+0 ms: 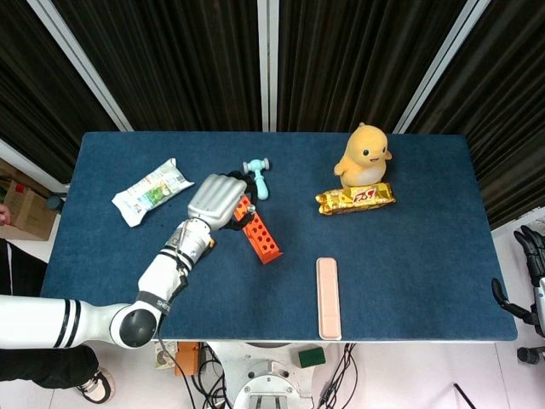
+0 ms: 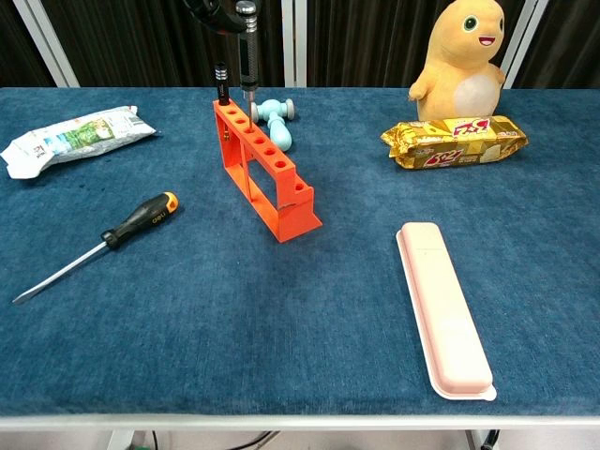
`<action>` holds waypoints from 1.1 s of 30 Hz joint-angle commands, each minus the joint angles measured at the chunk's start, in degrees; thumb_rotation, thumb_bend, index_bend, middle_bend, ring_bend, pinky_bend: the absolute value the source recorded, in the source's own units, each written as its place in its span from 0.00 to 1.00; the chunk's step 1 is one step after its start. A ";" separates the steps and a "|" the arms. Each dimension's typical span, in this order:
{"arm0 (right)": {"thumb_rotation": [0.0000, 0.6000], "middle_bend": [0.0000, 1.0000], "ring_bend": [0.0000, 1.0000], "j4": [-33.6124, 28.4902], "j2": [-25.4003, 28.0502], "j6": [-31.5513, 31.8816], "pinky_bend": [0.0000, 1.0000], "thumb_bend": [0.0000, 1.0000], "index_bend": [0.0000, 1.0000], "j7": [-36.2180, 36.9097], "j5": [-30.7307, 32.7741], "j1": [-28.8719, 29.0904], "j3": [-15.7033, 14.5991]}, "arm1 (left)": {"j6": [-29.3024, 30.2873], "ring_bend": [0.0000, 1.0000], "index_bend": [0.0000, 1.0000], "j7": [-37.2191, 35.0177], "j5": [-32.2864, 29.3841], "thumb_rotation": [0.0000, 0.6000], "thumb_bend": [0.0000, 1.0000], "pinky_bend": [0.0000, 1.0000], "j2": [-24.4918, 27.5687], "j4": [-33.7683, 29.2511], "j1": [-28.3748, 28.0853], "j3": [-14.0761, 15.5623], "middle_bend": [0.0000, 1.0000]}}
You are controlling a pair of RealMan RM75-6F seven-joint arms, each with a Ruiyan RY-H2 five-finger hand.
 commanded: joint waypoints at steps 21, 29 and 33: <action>1.00 0.00 0.00 -0.13 -0.04 -0.19 0.00 0.42 0.00 -0.27 0.35 0.07 0.16 | -0.52 0.22 0.62 -2.26 0.58 1.00 0.35 0.38 -0.56 1.82 -0.73 1.72 0.34; 1.00 0.00 0.00 -0.08 -0.07 -0.37 0.00 0.42 0.00 -0.38 0.15 0.15 0.02 | -1.10 0.22 0.62 -3.56 0.19 1.00 0.35 0.38 -2.33 4.40 -0.56 2.59 0.34; 1.00 0.00 0.00 0.00 -0.06 -0.62 0.00 0.42 0.00 -0.28 0.46 0.21 0.11 | -1.74 0.22 0.62 -4.49 0.98 1.00 0.35 0.38 -2.96 5.77 -0.16 3.03 0.34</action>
